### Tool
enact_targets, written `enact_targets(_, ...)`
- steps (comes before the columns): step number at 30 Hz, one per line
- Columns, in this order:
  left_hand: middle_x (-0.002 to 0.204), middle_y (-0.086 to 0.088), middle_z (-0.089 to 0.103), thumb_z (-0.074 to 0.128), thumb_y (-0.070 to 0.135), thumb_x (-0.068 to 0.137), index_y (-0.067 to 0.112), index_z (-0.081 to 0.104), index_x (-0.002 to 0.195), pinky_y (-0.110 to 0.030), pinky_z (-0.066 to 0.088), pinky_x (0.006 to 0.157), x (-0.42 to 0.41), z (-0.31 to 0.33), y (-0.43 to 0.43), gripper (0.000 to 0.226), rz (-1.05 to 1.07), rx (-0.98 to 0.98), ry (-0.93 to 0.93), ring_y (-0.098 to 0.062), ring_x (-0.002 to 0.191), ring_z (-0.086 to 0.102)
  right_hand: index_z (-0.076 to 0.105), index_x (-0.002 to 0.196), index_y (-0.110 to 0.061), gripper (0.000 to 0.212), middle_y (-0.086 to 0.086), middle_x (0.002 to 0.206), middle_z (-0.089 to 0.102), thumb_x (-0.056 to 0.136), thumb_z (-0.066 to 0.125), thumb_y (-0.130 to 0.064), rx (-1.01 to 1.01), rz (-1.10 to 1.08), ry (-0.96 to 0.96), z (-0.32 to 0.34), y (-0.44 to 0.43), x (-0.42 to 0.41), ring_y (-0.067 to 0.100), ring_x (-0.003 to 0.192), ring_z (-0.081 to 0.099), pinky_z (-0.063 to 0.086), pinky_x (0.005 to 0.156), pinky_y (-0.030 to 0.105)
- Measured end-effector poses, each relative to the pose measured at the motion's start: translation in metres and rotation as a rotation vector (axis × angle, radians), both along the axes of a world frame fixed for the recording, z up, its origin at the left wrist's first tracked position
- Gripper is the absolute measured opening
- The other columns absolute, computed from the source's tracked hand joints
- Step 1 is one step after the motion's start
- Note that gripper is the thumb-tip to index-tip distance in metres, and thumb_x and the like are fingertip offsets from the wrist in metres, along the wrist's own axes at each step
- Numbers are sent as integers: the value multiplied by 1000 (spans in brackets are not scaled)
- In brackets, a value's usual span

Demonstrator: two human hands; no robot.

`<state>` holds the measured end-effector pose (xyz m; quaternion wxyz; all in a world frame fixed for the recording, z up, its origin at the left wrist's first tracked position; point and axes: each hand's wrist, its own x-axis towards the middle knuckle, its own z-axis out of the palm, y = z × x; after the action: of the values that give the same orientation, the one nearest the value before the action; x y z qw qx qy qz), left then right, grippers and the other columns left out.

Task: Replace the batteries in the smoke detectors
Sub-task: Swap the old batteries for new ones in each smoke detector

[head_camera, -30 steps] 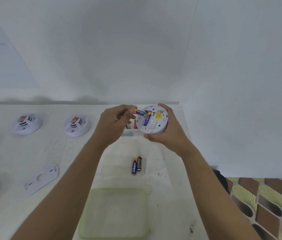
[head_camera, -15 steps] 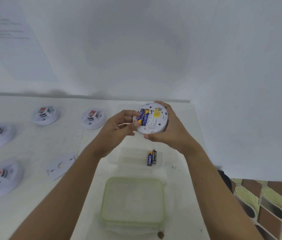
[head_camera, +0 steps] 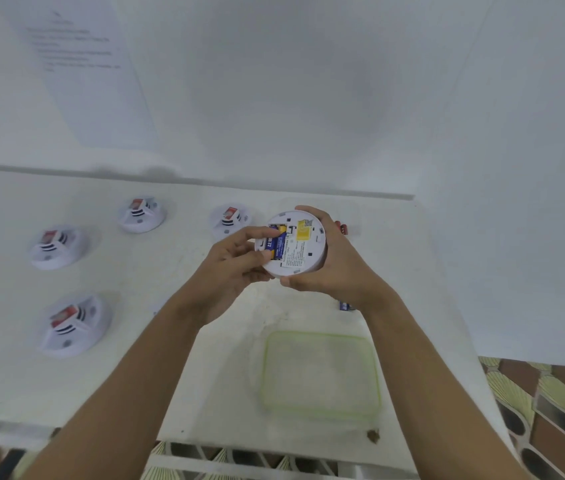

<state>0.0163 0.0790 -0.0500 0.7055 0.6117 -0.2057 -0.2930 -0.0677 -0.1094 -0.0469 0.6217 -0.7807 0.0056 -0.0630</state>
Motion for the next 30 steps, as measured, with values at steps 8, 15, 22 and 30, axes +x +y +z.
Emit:
enact_targets(8, 117, -15, 67, 58, 10, 97, 21, 67, 120, -40, 54, 87, 3, -3, 49, 27, -9, 111, -72, -28, 99, 65, 34, 145, -25, 99, -6, 132, 57, 69, 84, 13, 70, 30, 40, -10, 45, 4, 7, 119, 60, 61, 80, 32)
enact_targets(15, 113, 11, 71, 61, 20, 97, 34, 69, 115, -33, 53, 86, 8, -18, 87, 25, 242, 233, -277, -13, 102, 64, 35, 145, -23, 100, -7, 131, 58, 65, 91, 1, 12, -51, 50, -22, 73, 5, 9, 123, 57, 61, 88, 38)
enact_targets(22, 146, 7, 45, 60, 65, 72, 33, 48, 141, -42, 28, 108, 27, -72, 127, 77, 182, 1003, -565, -24, 136, 35, 36, 145, -22, 97, -6, 132, 59, 68, 90, 1, 47, -94, 74, -30, 84, -1, 8, 121, 59, 60, 88, 36)
enact_targets(30, 132, -8, 53, 78, 46, 76, 15, 47, 142, -40, 40, 98, 23, -78, 138, 79, 198, 1031, -577, -29, 122, 45, 39, 143, -23, 95, -7, 131, 59, 66, 90, 3, 74, -108, 82, -37, 93, -7, 9, 120, 59, 61, 88, 41)
